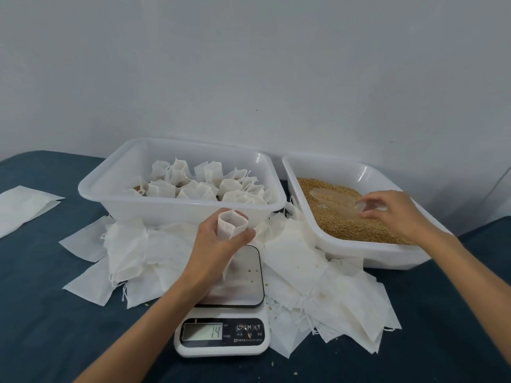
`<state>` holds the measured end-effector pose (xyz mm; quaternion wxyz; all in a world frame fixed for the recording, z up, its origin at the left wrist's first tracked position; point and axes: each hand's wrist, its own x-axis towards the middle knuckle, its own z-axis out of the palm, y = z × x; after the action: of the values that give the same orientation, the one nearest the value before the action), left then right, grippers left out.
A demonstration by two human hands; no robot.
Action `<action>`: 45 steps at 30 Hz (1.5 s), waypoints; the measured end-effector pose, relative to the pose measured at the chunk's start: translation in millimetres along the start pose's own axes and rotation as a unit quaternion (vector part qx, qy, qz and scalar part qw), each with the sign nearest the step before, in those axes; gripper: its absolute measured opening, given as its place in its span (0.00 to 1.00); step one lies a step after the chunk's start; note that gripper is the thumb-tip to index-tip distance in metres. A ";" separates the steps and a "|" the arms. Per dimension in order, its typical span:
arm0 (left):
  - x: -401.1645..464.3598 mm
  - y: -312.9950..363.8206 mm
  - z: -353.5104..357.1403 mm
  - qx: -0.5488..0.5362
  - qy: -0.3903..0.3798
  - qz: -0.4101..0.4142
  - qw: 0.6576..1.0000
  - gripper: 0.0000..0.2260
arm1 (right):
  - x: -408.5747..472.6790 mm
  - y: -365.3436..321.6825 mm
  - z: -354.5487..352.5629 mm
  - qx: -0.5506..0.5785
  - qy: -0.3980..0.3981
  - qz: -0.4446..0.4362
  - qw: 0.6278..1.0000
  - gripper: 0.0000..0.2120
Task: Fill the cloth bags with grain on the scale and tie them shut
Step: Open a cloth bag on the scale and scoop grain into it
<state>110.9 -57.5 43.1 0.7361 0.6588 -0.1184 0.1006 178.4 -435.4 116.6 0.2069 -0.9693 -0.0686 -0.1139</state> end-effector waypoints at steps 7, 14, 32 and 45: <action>-1.6 0.3 1.3 -0.010 -0.011 0.005 1.000 0.07 | -8.3 -78.7 16.7 0.106 -0.051 -0.122 0.985 0.15; -1.1 1.0 0.4 0.048 -0.001 -0.014 0.999 0.08 | -8.0 -123.5 15.0 0.030 -0.036 -0.203 0.978 0.19; -2.2 0.4 1.0 0.064 -0.004 -0.021 0.998 0.12 | -7.6 -155.9 1.6 -0.169 0.066 -0.338 0.924 0.21; -1.4 -3.4 1.1 0.060 -0.011 -0.023 0.998 0.13 | -15.3 -163.5 -3.0 -0.193 0.082 -0.359 0.909 0.20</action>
<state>110.5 -59.0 39.6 0.6964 0.7051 -0.1047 0.0830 133.6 -290.0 178.4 -0.0347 -0.8875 -0.3716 -0.2704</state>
